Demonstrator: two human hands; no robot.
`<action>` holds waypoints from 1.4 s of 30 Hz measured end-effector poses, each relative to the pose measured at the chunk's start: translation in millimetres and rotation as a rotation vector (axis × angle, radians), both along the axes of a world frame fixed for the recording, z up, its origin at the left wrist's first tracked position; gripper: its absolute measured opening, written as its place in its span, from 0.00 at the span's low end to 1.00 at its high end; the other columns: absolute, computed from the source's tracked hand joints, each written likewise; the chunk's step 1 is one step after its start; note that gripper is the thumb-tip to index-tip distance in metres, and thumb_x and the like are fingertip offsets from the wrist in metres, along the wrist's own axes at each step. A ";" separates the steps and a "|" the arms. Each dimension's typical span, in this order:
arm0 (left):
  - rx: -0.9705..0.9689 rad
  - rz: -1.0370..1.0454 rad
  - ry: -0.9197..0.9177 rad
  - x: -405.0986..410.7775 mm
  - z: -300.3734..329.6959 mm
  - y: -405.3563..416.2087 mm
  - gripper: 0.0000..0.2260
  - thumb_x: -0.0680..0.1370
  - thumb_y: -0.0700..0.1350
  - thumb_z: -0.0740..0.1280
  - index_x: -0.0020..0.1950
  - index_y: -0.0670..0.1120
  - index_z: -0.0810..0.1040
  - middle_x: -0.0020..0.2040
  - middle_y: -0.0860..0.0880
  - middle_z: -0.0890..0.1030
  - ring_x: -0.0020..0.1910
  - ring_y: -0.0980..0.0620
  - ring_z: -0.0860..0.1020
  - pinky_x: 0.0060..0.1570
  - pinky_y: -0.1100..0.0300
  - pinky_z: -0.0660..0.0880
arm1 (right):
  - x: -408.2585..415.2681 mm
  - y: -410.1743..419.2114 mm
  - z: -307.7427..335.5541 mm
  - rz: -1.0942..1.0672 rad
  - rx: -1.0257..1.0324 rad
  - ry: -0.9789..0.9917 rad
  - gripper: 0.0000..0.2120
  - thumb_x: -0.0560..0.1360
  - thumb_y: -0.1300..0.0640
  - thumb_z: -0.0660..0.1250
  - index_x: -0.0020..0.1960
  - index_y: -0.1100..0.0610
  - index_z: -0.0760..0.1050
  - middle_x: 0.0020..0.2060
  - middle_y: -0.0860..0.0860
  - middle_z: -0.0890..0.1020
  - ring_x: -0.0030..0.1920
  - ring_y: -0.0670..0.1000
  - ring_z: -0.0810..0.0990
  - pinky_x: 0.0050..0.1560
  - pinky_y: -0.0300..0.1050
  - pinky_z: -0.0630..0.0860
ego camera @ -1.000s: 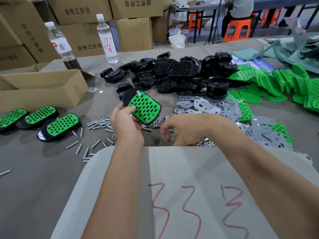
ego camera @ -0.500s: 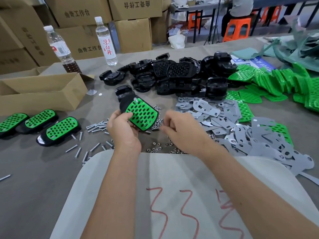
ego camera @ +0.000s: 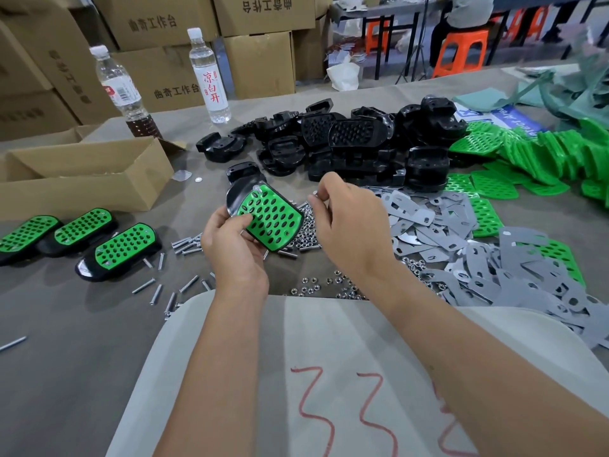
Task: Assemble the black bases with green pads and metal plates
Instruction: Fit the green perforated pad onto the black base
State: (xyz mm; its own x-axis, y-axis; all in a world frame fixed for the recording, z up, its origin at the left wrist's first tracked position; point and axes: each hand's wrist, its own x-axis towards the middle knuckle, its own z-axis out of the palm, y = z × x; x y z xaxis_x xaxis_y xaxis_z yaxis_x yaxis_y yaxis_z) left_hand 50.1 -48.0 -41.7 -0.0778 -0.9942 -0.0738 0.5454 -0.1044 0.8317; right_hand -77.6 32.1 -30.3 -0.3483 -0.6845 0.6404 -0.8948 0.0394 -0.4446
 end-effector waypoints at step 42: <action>-0.087 -0.126 -0.093 -14.0 8.1 -1.7 0.12 0.79 0.28 0.64 0.54 0.43 0.78 0.48 0.45 0.83 0.45 0.49 0.83 0.48 0.51 0.81 | -38.5 56.0 38.1 0.192 0.922 0.026 0.10 0.73 0.50 0.79 0.39 0.52 0.80 0.32 0.45 0.80 0.37 0.49 0.80 0.36 0.42 0.74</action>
State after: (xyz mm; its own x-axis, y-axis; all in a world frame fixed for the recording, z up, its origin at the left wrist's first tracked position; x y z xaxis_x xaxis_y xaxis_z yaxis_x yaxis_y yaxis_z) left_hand 36.1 -49.7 -33.6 -0.1992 -0.9800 -0.0009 0.4529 -0.0928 0.8867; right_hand -116.2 88.1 7.8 -0.1697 -0.9695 -0.1767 -0.9319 0.2162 -0.2913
